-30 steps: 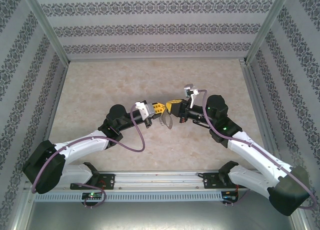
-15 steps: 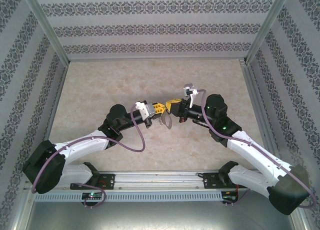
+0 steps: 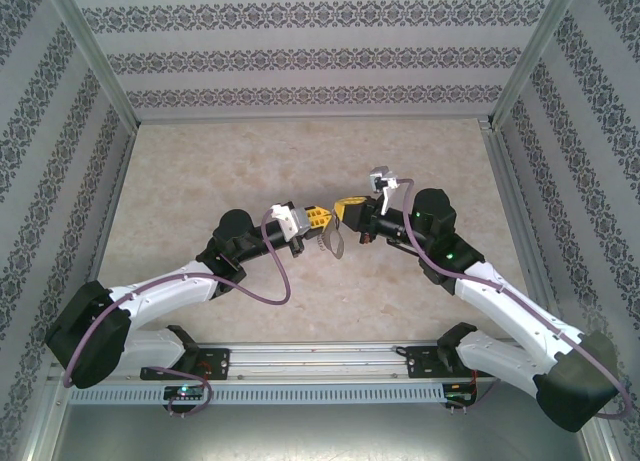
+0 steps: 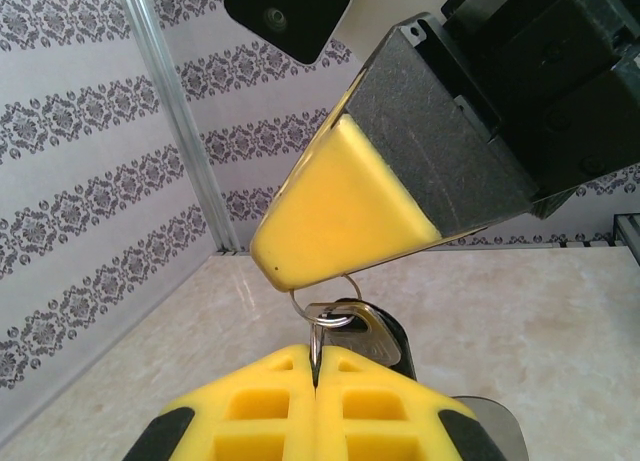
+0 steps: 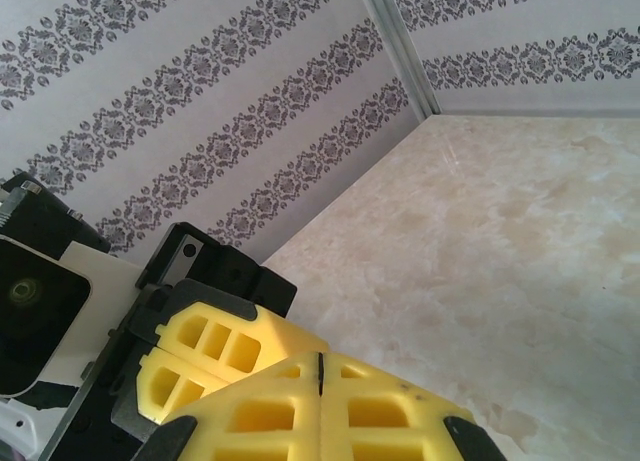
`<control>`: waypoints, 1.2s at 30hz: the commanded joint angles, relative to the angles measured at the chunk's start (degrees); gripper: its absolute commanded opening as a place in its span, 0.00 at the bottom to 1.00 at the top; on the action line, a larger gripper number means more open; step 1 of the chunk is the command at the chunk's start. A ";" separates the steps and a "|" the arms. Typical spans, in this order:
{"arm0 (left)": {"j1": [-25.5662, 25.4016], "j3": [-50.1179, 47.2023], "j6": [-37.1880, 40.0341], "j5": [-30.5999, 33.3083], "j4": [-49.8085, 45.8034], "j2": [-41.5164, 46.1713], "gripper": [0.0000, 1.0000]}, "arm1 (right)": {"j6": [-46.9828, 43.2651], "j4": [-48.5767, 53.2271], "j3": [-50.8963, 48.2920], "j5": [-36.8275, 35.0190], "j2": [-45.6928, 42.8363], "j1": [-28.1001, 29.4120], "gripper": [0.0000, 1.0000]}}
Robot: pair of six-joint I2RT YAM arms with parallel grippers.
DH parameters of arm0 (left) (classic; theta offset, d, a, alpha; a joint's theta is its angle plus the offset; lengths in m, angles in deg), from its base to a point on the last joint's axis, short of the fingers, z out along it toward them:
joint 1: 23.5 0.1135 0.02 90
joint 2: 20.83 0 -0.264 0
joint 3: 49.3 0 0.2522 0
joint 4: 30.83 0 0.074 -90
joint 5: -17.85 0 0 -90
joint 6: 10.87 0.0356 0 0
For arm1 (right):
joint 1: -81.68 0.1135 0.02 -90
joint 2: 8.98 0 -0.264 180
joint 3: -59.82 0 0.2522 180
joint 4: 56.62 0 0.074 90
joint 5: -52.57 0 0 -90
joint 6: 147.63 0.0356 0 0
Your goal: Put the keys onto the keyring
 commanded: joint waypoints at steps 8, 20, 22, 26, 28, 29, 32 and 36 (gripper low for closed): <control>-1.31 1.31 -1.01 -1.31 4.06 1.63 0.00 | -1.95 1.18 -0.97 1.77 -1.86 -3.25 0.00; -1.34 2.47 -3.78 -1.26 3.17 1.05 0.00 | -2.38 1.69 1.62 4.84 -1.54 -3.45 0.00; -1.36 3.36 -4.10 -1.64 0.76 1.27 0.00 | -3.46 2.61 1.70 4.37 -2.77 -3.49 0.00; -1.32 4.82 -5.15 -1.71 -2.72 1.80 0.00 | -3.82 2.14 1.50 4.50 -4.24 -3.49 0.00; -1.28 5.79 -5.92 -2.57 -4.79 2.09 0.00 | -3.63 1.67 1.39 4.61 -4.84 -3.49 0.00; -1.32 6.26 -6.32 -2.96 -5.98 2.19 0.00 | -3.75 1.69 1.39 4.61 -5.17 -3.49 0.00; -1.31 7.47 -7.49 -4.64 -8.94 2.03 0.00 | -4.48 2.81 1.84 4.11 -6.29 -3.45 0.00; -1.23 8.42 -9.17 -6.68 -10.63 1.37 0.00 | -5.59 4.59 2.52 3.99 -7.38 -3.52 0.00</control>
